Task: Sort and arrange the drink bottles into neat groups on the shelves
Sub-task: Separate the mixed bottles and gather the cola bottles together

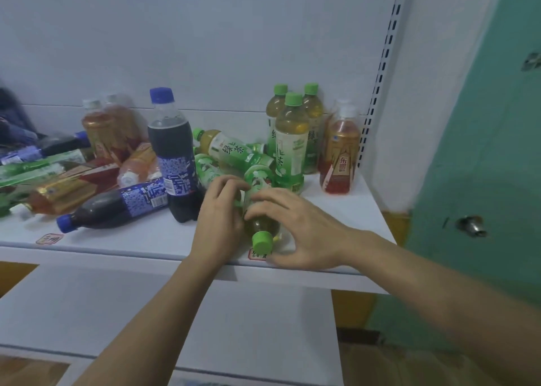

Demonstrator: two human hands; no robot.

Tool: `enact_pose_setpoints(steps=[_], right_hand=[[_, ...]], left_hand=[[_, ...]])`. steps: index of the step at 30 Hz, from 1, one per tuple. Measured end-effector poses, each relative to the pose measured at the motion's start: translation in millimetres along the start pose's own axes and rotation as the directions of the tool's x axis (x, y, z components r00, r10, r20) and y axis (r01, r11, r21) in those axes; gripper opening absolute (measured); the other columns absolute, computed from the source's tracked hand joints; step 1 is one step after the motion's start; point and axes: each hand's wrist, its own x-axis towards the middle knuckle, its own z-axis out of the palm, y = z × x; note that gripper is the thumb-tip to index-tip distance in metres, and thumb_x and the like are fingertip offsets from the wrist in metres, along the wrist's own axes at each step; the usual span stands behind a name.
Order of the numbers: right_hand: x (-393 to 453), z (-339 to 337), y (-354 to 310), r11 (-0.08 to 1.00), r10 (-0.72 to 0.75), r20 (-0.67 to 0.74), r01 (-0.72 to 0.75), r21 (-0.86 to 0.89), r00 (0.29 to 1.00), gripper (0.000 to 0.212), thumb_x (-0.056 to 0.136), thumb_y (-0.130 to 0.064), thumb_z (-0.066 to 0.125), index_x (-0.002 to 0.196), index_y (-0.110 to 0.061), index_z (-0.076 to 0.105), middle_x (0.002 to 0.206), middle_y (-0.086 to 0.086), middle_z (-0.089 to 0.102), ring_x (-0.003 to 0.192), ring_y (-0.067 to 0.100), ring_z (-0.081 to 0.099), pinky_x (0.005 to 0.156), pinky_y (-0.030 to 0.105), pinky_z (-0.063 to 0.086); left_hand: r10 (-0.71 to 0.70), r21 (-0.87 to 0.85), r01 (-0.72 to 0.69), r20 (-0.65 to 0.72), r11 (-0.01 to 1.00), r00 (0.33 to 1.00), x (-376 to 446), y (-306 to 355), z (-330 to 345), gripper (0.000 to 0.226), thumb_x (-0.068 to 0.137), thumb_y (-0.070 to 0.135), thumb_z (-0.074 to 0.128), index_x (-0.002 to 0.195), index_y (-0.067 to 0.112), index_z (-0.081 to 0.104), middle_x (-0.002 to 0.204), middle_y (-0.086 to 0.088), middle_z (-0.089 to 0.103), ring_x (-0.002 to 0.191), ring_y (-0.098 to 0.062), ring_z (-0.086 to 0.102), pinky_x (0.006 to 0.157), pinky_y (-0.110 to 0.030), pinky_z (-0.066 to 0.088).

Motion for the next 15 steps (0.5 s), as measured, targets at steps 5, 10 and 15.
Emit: enact_pose_setpoints(steps=[5, 10, 15], right_hand=[[0.7, 7.7, -4.5, 0.972, -0.095, 0.014, 0.096, -0.214, 0.995, 0.038, 0.092, -0.042, 0.072, 0.123, -0.020, 0.065, 0.152, 0.008, 0.047, 0.147, 0.029, 0.032, 0.118, 0.048, 0.034], [-10.9, -4.2, -2.0, 0.958, -0.157, -0.232, 0.091, -0.272, 0.960, 0.035, 0.095, -0.032, 0.067, 0.115, -0.003, 0.069, 0.137, 0.019, 0.060, 0.127, 0.040, 0.055, 0.108, 0.049, 0.046], [4.2, -58.9, -0.7, 0.986, 0.042, -0.451, -0.111, -0.126, 0.892, 0.049, 0.104, -0.044, 0.043, 0.121, -0.001, 0.058, 0.115, 0.014, 0.065, 0.101, 0.030, 0.063, 0.084, 0.044, 0.051]], left_hand=[[-0.004, 0.091, -0.001, 0.049, 0.996, 0.999, -3.8, -2.2, -0.2, 0.042, 0.075, -0.006, 0.076, 0.115, 0.000, 0.069, 0.127, -0.015, 0.058, 0.115, -0.029, 0.058, 0.099, -0.037, 0.050], [0.017, 0.151, -0.028, 0.079, 0.988, 0.997, -0.8, -7.6, -0.1, 0.047, 0.072, -0.012, 0.078, 0.117, 0.000, 0.073, 0.125, -0.016, 0.065, 0.122, -0.036, 0.058, 0.102, -0.042, 0.046], [0.008, 0.220, -0.026, 0.085, 0.975, 0.996, 0.3, -8.7, 2.7, 0.048, 0.071, -0.021, 0.071, 0.116, -0.002, 0.073, 0.123, -0.018, 0.069, 0.129, -0.039, 0.056, 0.105, -0.047, 0.044]])
